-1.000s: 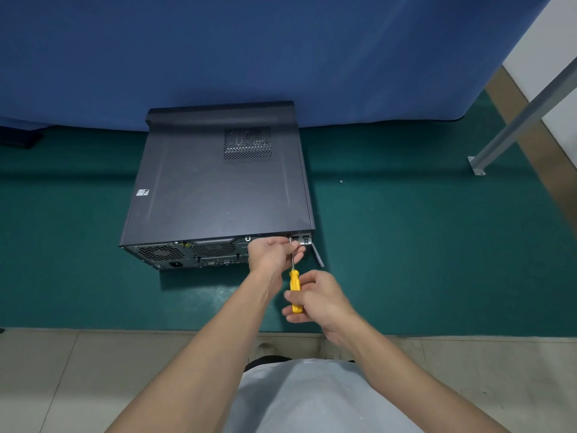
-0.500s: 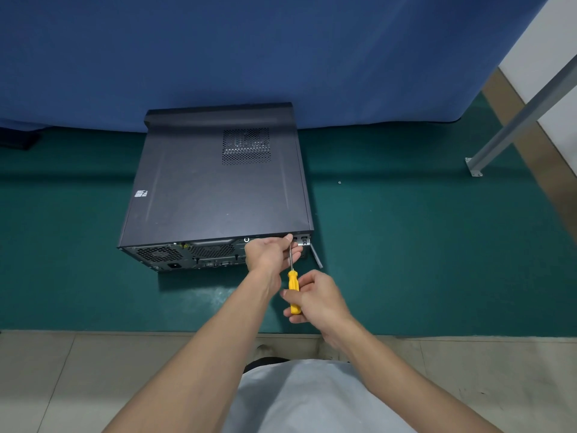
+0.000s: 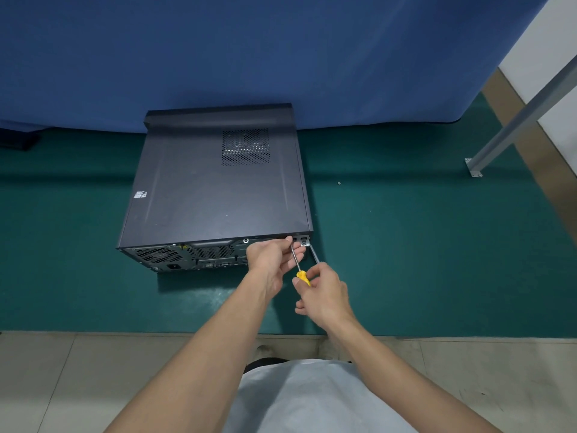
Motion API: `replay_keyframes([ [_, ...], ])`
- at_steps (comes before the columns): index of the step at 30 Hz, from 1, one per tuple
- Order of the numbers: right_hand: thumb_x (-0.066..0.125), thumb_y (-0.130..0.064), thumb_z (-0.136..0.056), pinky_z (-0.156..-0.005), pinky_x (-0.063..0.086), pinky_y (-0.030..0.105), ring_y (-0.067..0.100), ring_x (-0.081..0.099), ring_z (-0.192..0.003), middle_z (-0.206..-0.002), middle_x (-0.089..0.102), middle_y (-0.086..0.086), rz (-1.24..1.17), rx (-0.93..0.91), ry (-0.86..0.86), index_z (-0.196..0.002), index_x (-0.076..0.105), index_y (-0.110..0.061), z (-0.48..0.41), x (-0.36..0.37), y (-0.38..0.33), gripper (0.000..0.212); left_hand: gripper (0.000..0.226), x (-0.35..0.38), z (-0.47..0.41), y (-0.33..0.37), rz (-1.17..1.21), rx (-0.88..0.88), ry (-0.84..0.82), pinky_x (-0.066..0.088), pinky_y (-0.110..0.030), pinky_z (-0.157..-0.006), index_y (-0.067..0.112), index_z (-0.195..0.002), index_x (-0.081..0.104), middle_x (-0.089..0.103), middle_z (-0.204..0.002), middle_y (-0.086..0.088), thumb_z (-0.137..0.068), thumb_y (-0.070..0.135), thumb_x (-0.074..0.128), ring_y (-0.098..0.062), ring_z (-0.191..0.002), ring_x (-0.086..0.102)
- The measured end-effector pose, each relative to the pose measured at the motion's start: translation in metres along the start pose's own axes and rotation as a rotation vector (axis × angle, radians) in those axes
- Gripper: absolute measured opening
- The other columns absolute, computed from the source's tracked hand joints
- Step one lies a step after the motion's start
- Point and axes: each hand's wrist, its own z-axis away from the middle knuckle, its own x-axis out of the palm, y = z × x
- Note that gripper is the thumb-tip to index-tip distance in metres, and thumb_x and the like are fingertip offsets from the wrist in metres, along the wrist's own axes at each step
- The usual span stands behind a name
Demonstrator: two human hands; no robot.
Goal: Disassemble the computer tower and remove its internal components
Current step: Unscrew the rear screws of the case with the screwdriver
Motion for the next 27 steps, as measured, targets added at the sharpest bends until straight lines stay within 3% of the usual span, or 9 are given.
replay_keyframes([
  [2,0.060,-0.022,-0.091,-0.059,0.059,0.033,0.017,0.066,-0.059,-0.086,0.059,0.003,0.013,-0.008,-0.004,-0.087,0.048,-0.021,-0.002,-0.002,0.001,0.013,0.005,0.001,-0.001,-0.001,-0.003,0.002,0.013,0.060,-0.031,-0.062,-0.009,-0.091,0.063,0.071,-0.078,-0.020,-0.089,-0.004,0.061,-0.027,-0.068,0.072],
  [4,0.058,-0.024,-0.092,-0.065,0.057,0.035,0.021,0.065,-0.070,-0.090,0.058,0.002,0.111,-0.021,-0.012,-0.090,0.047,-0.021,-0.007,-0.006,0.006,0.012,0.004,0.002,-0.001,-0.001,-0.014,0.005,0.019,0.061,-0.032,-0.063,-0.008,-0.090,0.062,0.071,-0.076,-0.018,-0.089,-0.004,0.061,-0.026,-0.068,0.072],
  [9,0.059,-0.021,-0.085,-0.053,0.034,0.027,0.015,0.052,-0.073,-0.087,0.054,-0.001,0.203,0.106,0.047,-0.096,0.046,-0.021,-0.016,-0.031,0.018,0.017,0.004,0.000,-0.001,-0.004,-0.062,0.054,0.034,0.060,-0.029,-0.067,-0.005,-0.089,0.063,0.071,-0.081,-0.018,-0.091,-0.002,0.060,-0.024,-0.071,0.072],
  [14,0.069,-0.028,-0.080,-0.058,0.040,0.030,0.019,0.056,-0.067,-0.061,0.060,-0.008,-0.045,-0.015,0.236,-0.072,0.061,-0.021,-0.025,-0.051,0.006,0.013,0.015,0.010,0.008,-0.016,-0.590,0.435,-0.022,0.059,-0.036,-0.079,-0.002,-0.100,0.071,0.073,-0.078,-0.008,-0.088,0.006,0.065,-0.019,-0.076,0.072],
  [16,0.071,-0.034,-0.080,-0.060,0.043,0.030,0.017,0.059,-0.066,-0.061,0.062,-0.006,-0.092,-0.082,0.213,-0.071,0.063,-0.025,-0.029,-0.056,-0.005,0.015,0.013,0.016,0.014,-0.014,-0.874,0.639,-0.099,0.055,-0.035,-0.080,0.007,-0.095,0.074,0.074,-0.079,-0.005,-0.088,0.013,0.065,-0.020,-0.080,0.070],
  [19,0.072,-0.036,-0.080,-0.067,0.048,0.031,0.012,0.063,-0.074,-0.069,0.068,-0.007,-0.135,-0.108,0.176,-0.073,0.066,-0.026,-0.037,-0.061,-0.015,0.013,0.015,0.024,0.019,-0.010,-1.151,0.854,-0.178,0.050,-0.037,-0.070,0.011,-0.086,0.072,0.070,-0.071,-0.005,-0.092,0.016,0.058,-0.027,-0.072,0.063],
  [21,0.072,-0.034,-0.080,-0.065,0.047,0.028,0.010,0.063,-0.073,-0.068,0.068,-0.010,-0.144,-0.110,0.160,-0.073,0.067,-0.026,-0.042,-0.063,-0.017,0.012,0.017,0.029,0.020,-0.008,-1.224,0.936,-0.199,0.046,-0.039,-0.064,0.010,-0.087,0.071,0.066,-0.068,-0.010,-0.093,0.013,0.055,-0.032,-0.067,0.056],
  [24,0.070,-0.030,-0.082,-0.055,0.038,0.023,0.001,0.052,-0.055,-0.059,0.062,-0.013,-0.149,-0.109,0.158,-0.071,0.067,-0.024,-0.049,-0.067,-0.015,0.013,0.016,0.034,0.016,-0.006,-1.251,1.010,-0.226,0.043,-0.039,-0.060,0.008,-0.088,0.071,0.063,-0.065,-0.013,-0.092,0.010,0.055,-0.031,-0.059,0.048],
  [27,0.070,-0.026,-0.083,-0.052,0.036,0.019,0.000,0.049,-0.053,-0.060,0.061,-0.012,-0.113,-0.104,0.145,-0.071,0.066,-0.024,-0.059,-0.074,-0.013,0.013,0.014,0.041,0.008,-0.004,-1.301,1.005,-0.287,0.046,-0.039,-0.064,0.008,-0.090,0.070,0.066,-0.070,-0.011,-0.092,0.010,0.056,-0.027,-0.062,0.053],
])
